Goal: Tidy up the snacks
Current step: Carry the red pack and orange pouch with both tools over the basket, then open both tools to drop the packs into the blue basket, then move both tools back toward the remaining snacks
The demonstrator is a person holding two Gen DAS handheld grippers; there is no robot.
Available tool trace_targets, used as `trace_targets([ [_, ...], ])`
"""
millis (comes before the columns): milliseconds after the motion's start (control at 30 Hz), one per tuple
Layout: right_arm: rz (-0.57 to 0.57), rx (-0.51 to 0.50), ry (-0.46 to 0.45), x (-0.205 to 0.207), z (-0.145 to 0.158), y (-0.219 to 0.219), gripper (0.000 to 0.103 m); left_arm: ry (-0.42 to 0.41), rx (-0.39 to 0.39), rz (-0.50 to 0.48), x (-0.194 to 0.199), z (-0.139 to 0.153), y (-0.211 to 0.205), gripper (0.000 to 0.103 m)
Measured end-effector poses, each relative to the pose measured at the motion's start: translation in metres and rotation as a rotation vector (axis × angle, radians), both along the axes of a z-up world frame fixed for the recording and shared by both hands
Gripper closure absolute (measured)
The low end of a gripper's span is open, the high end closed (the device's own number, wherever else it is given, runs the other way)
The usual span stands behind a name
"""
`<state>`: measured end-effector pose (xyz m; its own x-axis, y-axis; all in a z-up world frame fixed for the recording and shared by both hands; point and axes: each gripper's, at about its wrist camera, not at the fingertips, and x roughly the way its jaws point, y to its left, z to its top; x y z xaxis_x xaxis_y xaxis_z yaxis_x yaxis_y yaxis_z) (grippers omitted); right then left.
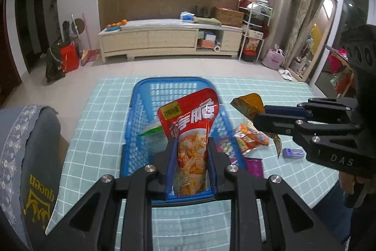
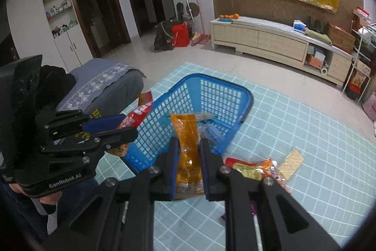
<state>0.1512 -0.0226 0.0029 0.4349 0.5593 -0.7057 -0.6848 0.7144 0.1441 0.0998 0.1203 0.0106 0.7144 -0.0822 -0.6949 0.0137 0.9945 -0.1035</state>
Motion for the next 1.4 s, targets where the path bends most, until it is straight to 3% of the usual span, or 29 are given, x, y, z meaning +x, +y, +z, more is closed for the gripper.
trace_targets([
  [433,-0.028,-0.050,0.113,0.023,-0.046,0.025,0.082,0.087,-0.061,0.016,0.027,-0.042,0.024,0.081],
  [600,-0.041,-0.055,0.112,0.025,-0.044,0.023,0.082,0.094,-0.039,0.019,0.030,-0.047,0.025,0.080],
  [700,-0.038,-0.079,0.058,0.020,-0.038,0.031,0.082,0.093,-0.031,0.015,0.030,-0.048,0.023,0.080],
  [933,0.002,-0.054,0.071,0.016,-0.035,0.041,0.082,0.096,-0.036,0.033,0.027,-0.046,0.028,0.078],
  [1033,0.011,-0.069,0.082,0.015,-0.041,0.042,0.070,0.098,-0.026,0.033,0.025,-0.048,0.027,0.074],
  [1100,-0.003,-0.074,0.089,0.016,-0.045,0.040,0.054,0.094,-0.024,0.043,0.024,-0.048,0.027,0.052],
  [1167,-0.027,-0.065,0.086,0.017,-0.045,0.035,0.034,0.071,-0.030,0.052,0.020,-0.045,0.027,0.041],
  [1300,-0.060,-0.071,0.060,0.016,-0.041,0.020,0.026,0.063,-0.037,0.035,0.014,-0.040,0.025,0.030],
  [1400,-0.086,-0.073,0.036,0.014,-0.035,0.002,0.023,0.058,-0.017,0.035,0.010,-0.035,0.018,0.030],
])
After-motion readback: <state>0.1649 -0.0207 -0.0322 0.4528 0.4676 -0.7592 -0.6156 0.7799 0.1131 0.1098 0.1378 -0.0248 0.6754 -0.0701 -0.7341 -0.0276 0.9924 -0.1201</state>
